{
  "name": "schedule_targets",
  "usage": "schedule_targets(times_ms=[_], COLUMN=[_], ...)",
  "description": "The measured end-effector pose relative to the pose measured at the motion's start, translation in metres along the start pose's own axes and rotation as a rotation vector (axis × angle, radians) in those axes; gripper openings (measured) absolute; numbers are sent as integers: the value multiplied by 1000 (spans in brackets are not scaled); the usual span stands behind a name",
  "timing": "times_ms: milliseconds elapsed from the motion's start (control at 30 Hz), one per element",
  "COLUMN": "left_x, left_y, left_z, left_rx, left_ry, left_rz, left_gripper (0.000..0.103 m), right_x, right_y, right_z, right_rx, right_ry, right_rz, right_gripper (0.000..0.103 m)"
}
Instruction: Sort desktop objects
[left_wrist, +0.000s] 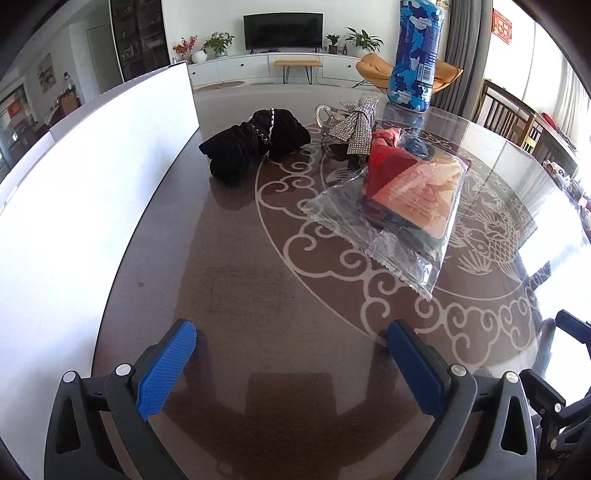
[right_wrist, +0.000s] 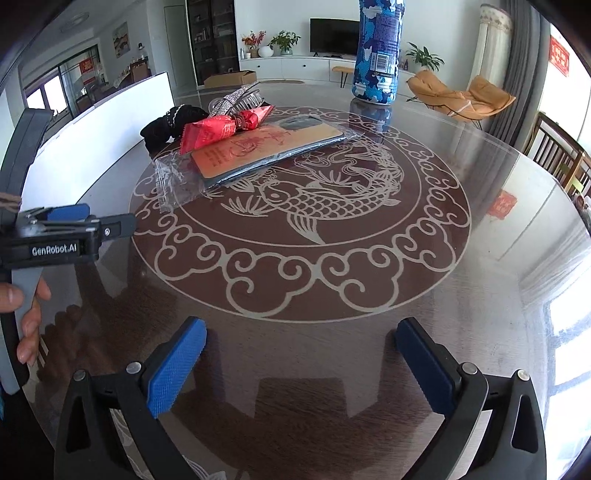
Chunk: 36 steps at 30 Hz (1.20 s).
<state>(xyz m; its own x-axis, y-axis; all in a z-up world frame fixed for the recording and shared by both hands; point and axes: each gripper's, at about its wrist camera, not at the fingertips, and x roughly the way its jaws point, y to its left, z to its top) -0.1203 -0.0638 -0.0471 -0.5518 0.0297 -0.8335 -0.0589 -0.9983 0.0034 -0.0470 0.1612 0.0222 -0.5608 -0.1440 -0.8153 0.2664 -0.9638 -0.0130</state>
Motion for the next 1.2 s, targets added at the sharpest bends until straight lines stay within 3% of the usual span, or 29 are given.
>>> schedule_targets(times_ms=[133, 267, 533, 833, 900, 1067, 1200], left_x=[10, 17, 19, 38, 41, 45, 42], left_y=[4, 14, 17, 20, 11, -45, -82], left_z=[16, 27, 26, 55, 60, 64, 62], left_rx=[14, -47, -153, -207, -171, 65, 182], left_ry=[9, 5, -19, -8, -17, -22, -24], left_rz=[-9, 30, 106, 140, 117, -39, -119], left_gripper=[103, 103, 103, 103, 103, 103, 103], right_x=[-6, -11, -10, -10, -10, -10, -10], right_y=[-21, -43, -42, -42, -42, -42, -42], right_z=[-11, -17, -16, -16, -16, -15, -16], right_rx=[12, 75, 76, 76, 75, 75, 75], right_ry=[1, 1, 1, 1, 1, 1, 1], right_rz=[-6, -40, -48, -48, -48, -48, -48], right_gripper=[103, 103, 103, 103, 103, 103, 103])
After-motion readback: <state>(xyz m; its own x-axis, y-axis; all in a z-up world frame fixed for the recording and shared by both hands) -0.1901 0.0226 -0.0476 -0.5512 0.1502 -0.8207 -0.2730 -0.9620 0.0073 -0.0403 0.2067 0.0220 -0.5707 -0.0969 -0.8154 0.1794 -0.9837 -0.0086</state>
